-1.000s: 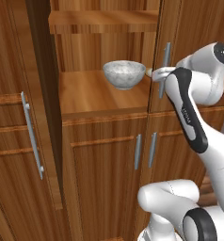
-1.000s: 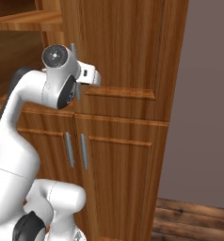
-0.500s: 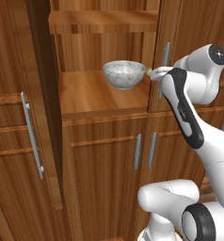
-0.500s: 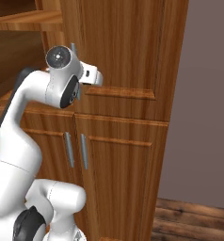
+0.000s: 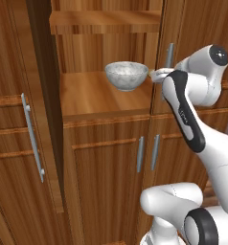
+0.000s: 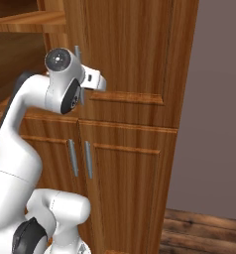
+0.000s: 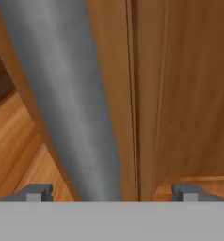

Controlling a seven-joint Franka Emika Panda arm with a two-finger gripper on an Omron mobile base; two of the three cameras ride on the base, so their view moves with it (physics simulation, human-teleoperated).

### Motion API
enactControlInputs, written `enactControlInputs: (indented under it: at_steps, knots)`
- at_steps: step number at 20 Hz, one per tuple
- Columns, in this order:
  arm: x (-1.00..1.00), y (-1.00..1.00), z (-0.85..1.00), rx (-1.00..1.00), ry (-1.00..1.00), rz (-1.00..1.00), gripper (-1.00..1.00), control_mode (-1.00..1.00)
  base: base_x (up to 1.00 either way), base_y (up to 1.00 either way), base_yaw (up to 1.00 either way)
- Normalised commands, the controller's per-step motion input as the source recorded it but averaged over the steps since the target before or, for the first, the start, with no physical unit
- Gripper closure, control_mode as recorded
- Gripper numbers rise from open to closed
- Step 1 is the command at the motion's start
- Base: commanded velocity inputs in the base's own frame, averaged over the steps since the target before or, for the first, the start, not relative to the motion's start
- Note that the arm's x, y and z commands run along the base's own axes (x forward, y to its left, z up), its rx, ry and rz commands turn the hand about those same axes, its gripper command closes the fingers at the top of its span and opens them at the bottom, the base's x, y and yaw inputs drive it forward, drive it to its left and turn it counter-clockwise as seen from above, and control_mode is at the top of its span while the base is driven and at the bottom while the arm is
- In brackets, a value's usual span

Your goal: Move the bowls from the cabinet to the plates on the dining table.

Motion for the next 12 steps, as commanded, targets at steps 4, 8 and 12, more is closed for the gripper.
enactControlInputs:
  at_steps: [4, 8, 12]
  knots:
    - [0.13, 0.15, -0.26, 0.00, 0.00, 0.00, 1.00, -1.00, 0.00, 0.00, 0.00]
    - [0.11, 0.09, -0.20, 0.00, 0.00, 0.00, 1.00, -1.00, 0.00, 0.00, 0.00]
    - [0.00, 0.00, -0.04, 0.00, 0.01, 0.00, 1.00, -1.00, 0.00, 0.00, 0.00]
